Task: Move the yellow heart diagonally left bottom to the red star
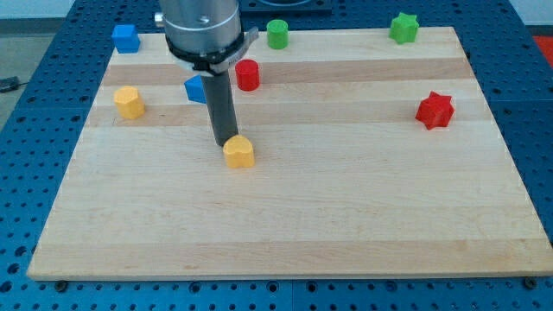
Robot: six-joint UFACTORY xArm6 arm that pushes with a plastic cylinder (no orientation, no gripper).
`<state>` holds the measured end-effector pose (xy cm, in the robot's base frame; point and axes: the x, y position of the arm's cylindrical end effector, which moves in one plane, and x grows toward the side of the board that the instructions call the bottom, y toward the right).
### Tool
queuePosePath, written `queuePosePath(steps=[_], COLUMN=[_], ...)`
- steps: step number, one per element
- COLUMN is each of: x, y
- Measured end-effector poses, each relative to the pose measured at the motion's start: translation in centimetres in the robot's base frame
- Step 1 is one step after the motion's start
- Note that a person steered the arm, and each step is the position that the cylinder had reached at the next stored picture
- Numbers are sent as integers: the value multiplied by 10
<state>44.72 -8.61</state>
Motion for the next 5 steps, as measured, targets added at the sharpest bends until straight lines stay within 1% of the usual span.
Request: queuePosePath(steps=[2,3,4,5], x=[43,50,50,50], y=[-6,26,36,80])
